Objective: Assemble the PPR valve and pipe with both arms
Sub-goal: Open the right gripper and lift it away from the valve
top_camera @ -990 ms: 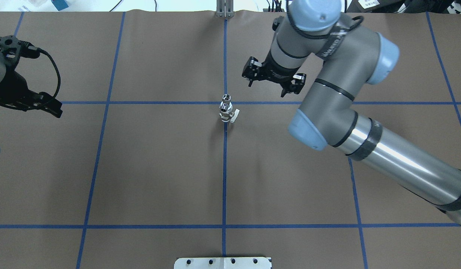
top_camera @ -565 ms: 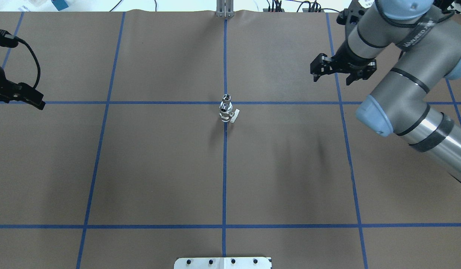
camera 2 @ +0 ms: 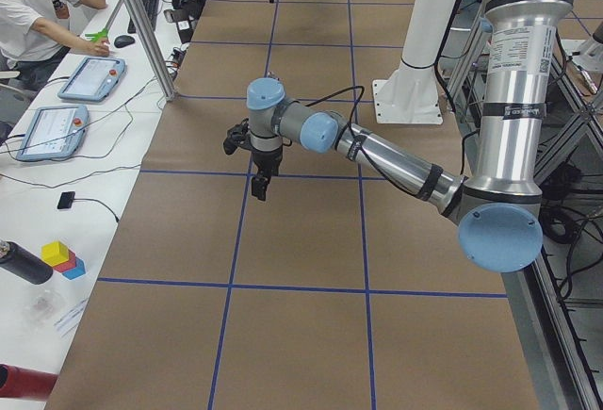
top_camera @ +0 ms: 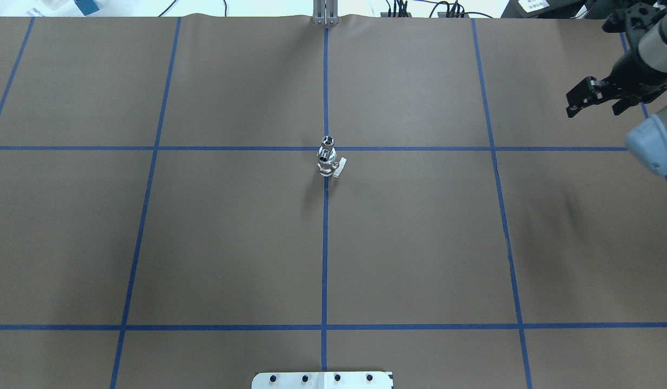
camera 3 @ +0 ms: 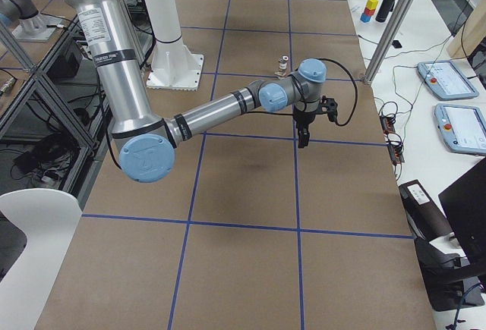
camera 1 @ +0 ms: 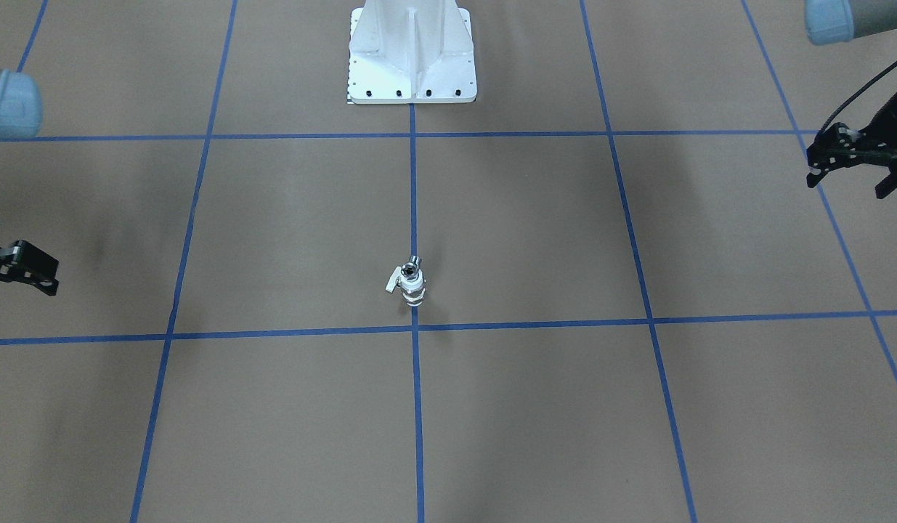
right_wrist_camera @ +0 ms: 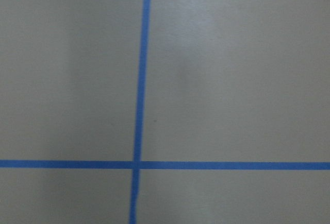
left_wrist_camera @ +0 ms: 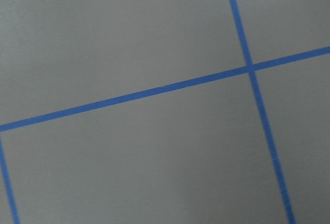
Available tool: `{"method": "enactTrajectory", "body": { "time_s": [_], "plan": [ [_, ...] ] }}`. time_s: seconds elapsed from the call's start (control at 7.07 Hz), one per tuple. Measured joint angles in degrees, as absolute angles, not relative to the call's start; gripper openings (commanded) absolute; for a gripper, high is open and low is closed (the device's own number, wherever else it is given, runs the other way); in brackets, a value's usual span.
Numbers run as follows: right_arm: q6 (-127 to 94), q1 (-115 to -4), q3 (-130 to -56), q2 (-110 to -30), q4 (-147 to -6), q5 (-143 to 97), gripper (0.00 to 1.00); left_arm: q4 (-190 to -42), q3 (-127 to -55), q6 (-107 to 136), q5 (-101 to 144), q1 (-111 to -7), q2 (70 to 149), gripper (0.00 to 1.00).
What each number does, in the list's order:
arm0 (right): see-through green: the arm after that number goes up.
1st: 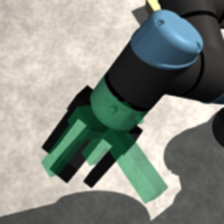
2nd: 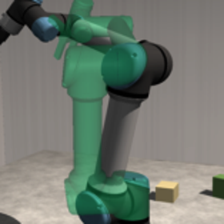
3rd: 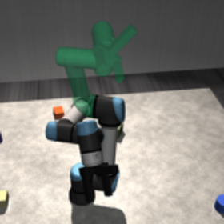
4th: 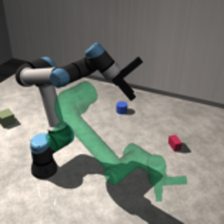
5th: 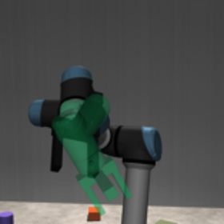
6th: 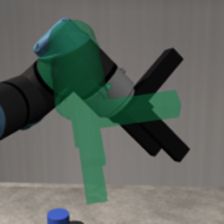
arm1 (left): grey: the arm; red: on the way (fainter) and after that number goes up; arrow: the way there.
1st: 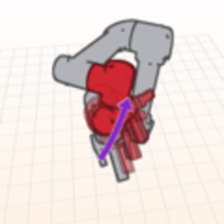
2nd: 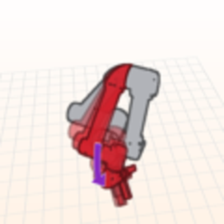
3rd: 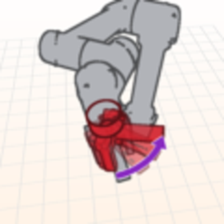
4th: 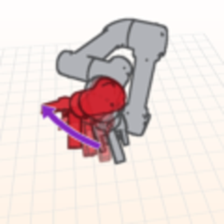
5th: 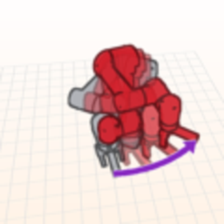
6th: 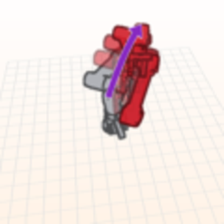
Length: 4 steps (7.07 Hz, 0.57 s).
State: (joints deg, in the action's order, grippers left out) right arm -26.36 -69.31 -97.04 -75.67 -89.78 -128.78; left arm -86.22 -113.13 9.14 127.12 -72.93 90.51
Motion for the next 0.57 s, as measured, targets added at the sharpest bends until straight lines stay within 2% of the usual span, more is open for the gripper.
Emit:
{"method": "enactTrajectory", "body": {
  "time_s": [0.57],
  "plan": [
    [-14.3,-79.6,-96.5,-82.1,-89.8,-135.6,1.00,-86.3,-106.0,-3.4,134.3,-82.0,88.7,0.99]
  ]
}}
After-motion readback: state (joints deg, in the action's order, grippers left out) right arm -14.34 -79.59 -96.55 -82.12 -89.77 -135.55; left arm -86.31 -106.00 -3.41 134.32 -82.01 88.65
